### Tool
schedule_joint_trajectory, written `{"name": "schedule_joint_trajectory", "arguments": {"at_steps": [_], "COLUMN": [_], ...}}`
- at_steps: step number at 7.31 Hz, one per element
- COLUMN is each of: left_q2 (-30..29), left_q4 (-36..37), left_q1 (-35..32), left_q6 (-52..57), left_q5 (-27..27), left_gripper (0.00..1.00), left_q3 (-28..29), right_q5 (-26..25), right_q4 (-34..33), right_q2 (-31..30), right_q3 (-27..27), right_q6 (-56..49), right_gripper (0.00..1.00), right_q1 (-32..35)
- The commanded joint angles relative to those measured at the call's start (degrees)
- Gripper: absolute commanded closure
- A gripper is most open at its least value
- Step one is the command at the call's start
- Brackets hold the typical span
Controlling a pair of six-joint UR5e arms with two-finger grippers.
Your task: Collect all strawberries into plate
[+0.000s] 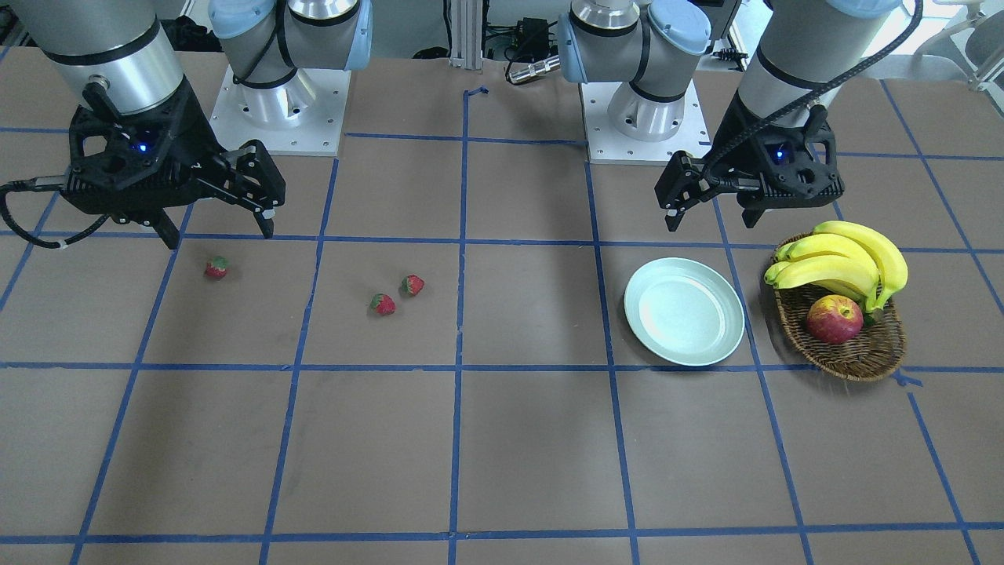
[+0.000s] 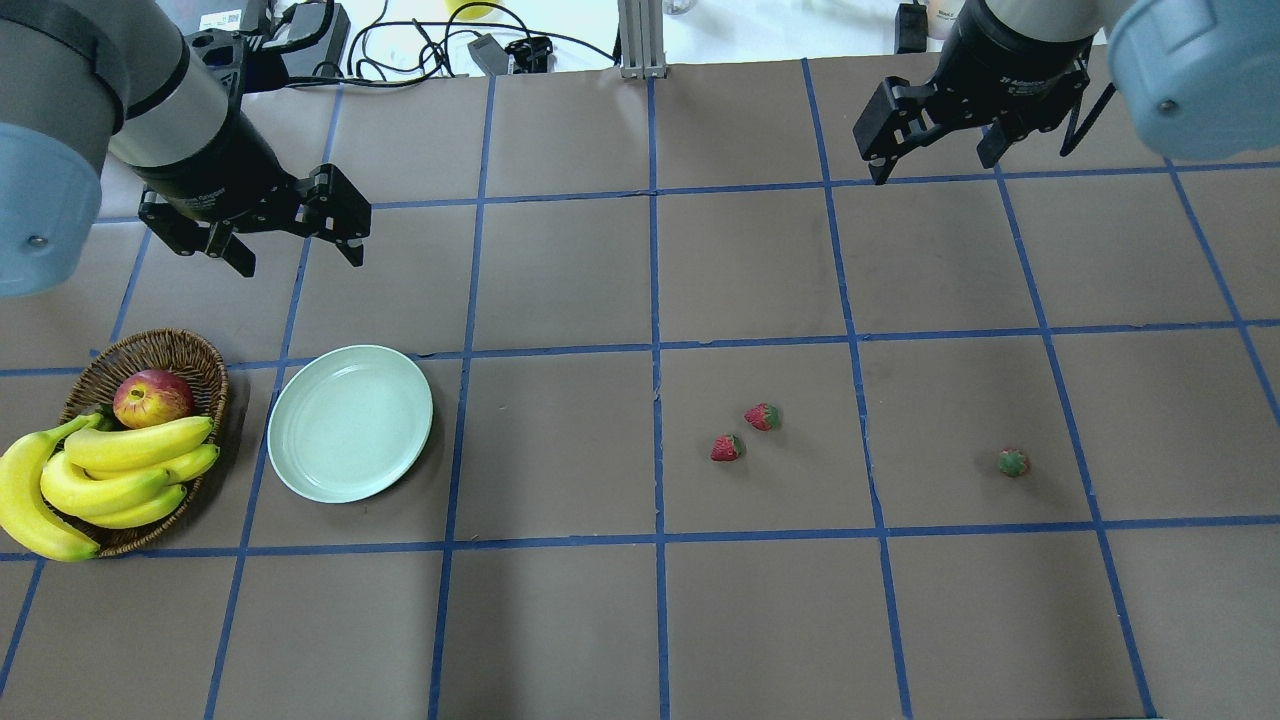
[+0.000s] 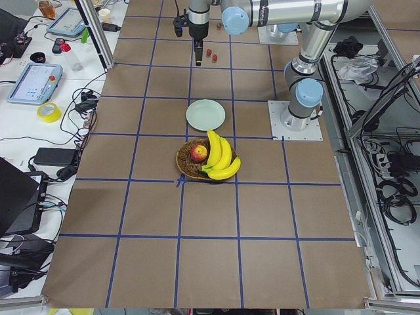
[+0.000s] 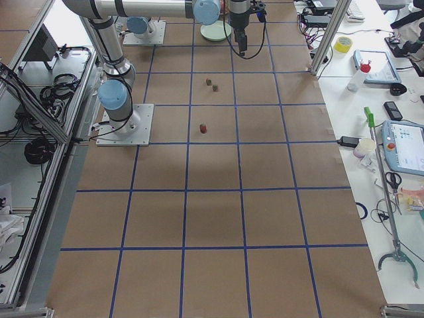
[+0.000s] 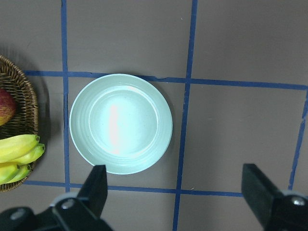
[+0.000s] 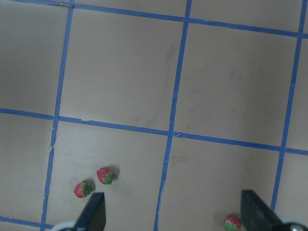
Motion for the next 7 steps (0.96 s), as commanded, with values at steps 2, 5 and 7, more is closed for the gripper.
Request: {"name": "schedule_joint_trajectory", "arguments": {"at_steps": [2, 5, 7], "left_q2": [0.02, 0.02, 0.02], "left_q4": [-0.03, -0.03, -0.03], "left_q1": [0.05, 0.05, 0.05], "left_q6": [0.0, 0.09, 0.09], "left_q5": [-0.05, 0.13, 0.04], "left_gripper": [0.0, 0.0, 0.0], "left_q3": [-0.15, -0.15, -0.23], "right_q5": [-0.09, -0.61, 0.35], "right_q4": [0.01, 7.22, 7.13], "right_q2": [0.11, 0.12, 0.12], "right_q3": [0.09, -0.25, -0.69], "right_q6": [0.0, 0.0, 0.35], "right_gripper": [0.0, 0.0, 0.05], "right_q1": [-0.09, -0.62, -0.18]}}
